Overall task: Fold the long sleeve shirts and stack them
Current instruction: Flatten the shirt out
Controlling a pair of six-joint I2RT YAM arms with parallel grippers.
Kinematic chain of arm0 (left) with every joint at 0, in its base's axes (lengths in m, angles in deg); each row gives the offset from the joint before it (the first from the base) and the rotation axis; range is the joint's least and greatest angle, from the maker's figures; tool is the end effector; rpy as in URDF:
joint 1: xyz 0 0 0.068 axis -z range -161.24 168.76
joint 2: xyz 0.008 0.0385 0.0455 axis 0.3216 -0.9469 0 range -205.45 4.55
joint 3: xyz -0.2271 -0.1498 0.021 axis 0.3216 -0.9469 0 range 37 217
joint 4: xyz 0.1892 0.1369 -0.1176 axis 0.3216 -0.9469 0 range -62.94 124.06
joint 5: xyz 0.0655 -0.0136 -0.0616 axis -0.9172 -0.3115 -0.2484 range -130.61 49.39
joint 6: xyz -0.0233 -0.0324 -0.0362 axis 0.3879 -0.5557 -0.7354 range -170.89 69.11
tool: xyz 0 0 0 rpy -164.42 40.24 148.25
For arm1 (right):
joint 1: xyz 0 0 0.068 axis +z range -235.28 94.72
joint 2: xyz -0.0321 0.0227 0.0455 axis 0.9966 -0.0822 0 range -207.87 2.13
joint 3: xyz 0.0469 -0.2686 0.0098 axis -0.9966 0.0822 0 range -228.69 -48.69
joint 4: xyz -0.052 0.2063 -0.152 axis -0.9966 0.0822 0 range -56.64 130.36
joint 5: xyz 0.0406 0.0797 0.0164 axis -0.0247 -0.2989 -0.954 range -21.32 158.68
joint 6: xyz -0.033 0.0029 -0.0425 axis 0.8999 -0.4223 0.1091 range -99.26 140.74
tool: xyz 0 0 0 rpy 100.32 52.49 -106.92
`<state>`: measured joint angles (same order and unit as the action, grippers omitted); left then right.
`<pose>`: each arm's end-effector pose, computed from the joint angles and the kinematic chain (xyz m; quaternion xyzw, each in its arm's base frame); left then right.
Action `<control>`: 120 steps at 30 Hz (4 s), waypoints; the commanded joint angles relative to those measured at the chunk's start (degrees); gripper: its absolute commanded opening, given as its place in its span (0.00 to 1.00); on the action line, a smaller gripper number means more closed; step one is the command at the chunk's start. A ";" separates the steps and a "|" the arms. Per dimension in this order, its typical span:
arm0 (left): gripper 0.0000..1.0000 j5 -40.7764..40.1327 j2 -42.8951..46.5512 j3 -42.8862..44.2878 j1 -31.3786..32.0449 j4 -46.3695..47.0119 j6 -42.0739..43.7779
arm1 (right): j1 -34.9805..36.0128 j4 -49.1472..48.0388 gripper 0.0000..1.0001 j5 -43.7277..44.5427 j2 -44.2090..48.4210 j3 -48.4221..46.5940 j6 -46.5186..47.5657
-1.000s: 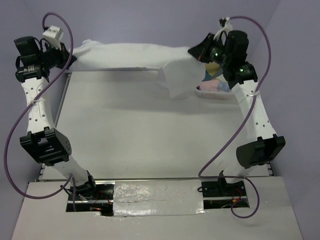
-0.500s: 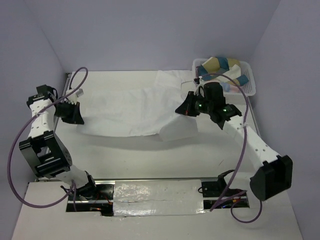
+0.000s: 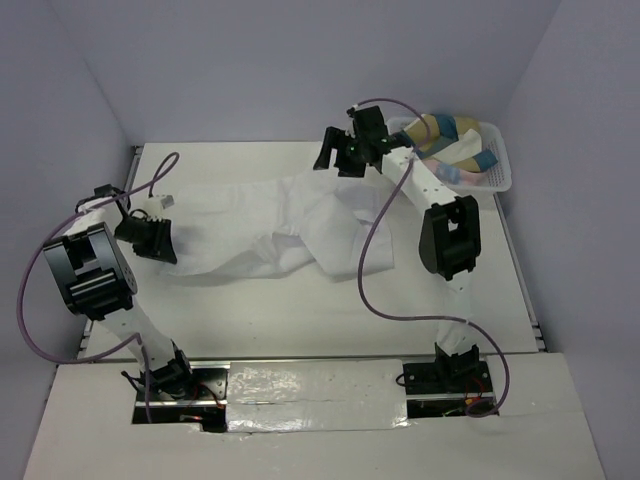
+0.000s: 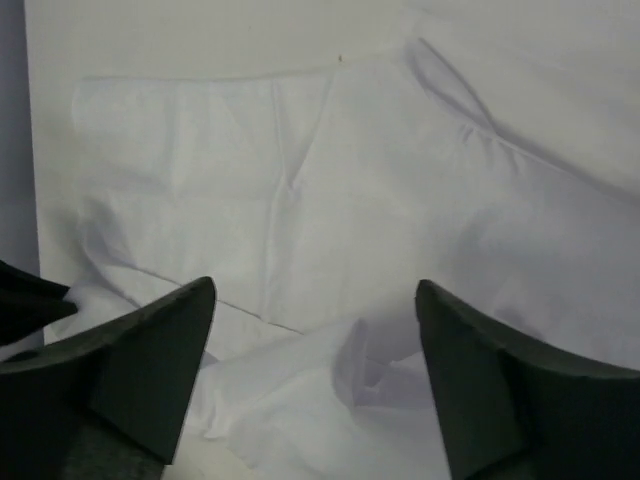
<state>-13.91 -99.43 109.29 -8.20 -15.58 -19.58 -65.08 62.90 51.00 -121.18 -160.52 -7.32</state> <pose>0.3102 0.1397 0.1875 0.0543 0.9688 -0.1654 0.1763 0.4641 0.1822 0.2734 -0.0020 0.9015 0.2951 0.3167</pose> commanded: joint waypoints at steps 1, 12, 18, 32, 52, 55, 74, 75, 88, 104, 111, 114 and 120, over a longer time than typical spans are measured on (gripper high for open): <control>0.44 1.87 0.80 2.33 -0.20 -1.24 1.55 | -0.26 10.97 0.96 5.01 4.90 -7.27 8.00; 0.65 3.71 15.20 2.51 0.59 -9.40 30.52 | -3.77 1.48 0.20 5.45 37.08 43.87 16.72; 0.68 -12.15 20.75 -8.64 5.25 -8.46 49.36 | -7.55 -4.31 0.67 4.13 36.82 53.91 7.23; 0.72 -15.26 27.69 -24.82 9.02 -8.20 70.65 | -10.45 -11.34 0.75 12.65 27.86 51.54 2.65; 0.31 -23.45 31.65 -45.92 19.40 19.58 58.79 | -9.92 -13.90 0.29 8.18 20.30 50.75 3.62; 0.00 -20.12 32.00 -42.61 19.49 18.71 53.17 | -10.28 -13.46 0.00 8.18 22.48 52.84 3.62; 0.01 -13.43 30.68 -23.69 17.56 1.36 42.94 | 16.08 28.72 0.28 -14.84 60.98 66.29 3.54; 0.06 -13.51 30.77 -23.51 17.47 -1.74 47.92 | 16.27 28.56 0.65 -15.46 61.86 67.17 3.71; 0.77 1.39 23.87 10.38 7.30 -3.29 27.18 | 2.74 11.43 0.87 1.40 36.34 30.99 7.05; 0.72 -16.42 -9.11 14.44 14.30 21.08 -7.57 | 2.91 6.83 0.45 -0.70 -5.33 5.16 -8.67; 0.71 -20.80 -25.97 27.80 15.10 21.34 -12.24 | 1.69 18.18 0.53 3.09 -25.45 -22.61 -13.15; 0.72 -21.43 -32.65 39.97 15.10 20.48 -15.30 | -0.51 15.04 0.43 2.47 -29.96 -28.88 -17.97; 0.75 -14.58 -40.60 56.02 15.53 19.40 -19.00 | -3.51 -6.48 0.35 3.34 -30.76 -31.33 -21.88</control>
<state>-32.01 -137.79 161.38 7.03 3.69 -34.93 -66.67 68.98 51.97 -150.93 -187.62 -26.42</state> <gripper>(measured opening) 0.733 0.360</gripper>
